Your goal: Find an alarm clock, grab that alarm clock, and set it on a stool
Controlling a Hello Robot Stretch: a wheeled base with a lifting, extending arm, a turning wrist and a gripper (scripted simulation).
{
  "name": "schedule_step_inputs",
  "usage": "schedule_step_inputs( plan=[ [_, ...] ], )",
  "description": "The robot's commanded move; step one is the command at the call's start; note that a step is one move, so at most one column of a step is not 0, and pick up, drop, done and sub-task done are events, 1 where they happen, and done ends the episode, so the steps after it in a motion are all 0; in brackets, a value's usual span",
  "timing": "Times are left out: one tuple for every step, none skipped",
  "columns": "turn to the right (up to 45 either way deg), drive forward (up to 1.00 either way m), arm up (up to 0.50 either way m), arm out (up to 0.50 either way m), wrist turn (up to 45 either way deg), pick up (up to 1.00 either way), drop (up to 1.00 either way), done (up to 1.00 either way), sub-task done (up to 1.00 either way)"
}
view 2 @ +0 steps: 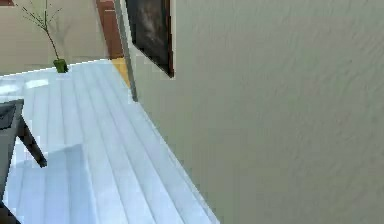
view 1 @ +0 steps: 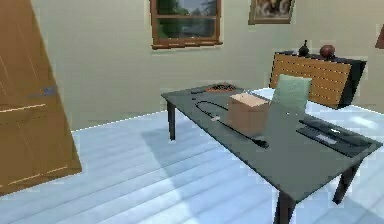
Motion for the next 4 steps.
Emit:
schedule_step_inputs(
  plan=[
    [45.0,0.00,0.00,0.00,0.0,0.00,0.00,0.00,0.00],
    [3.0,0.00,0.00,0.00,0.0,0.00,0.00,0.00,0.00],
    [0.0,0.75,0.00,0.00,0.0,0.00,0.00,0.00,0.00],
    [45.0,0.00,0.00,0.00,0.0,0.00,0.00,0.00,0.00]
  ],
)
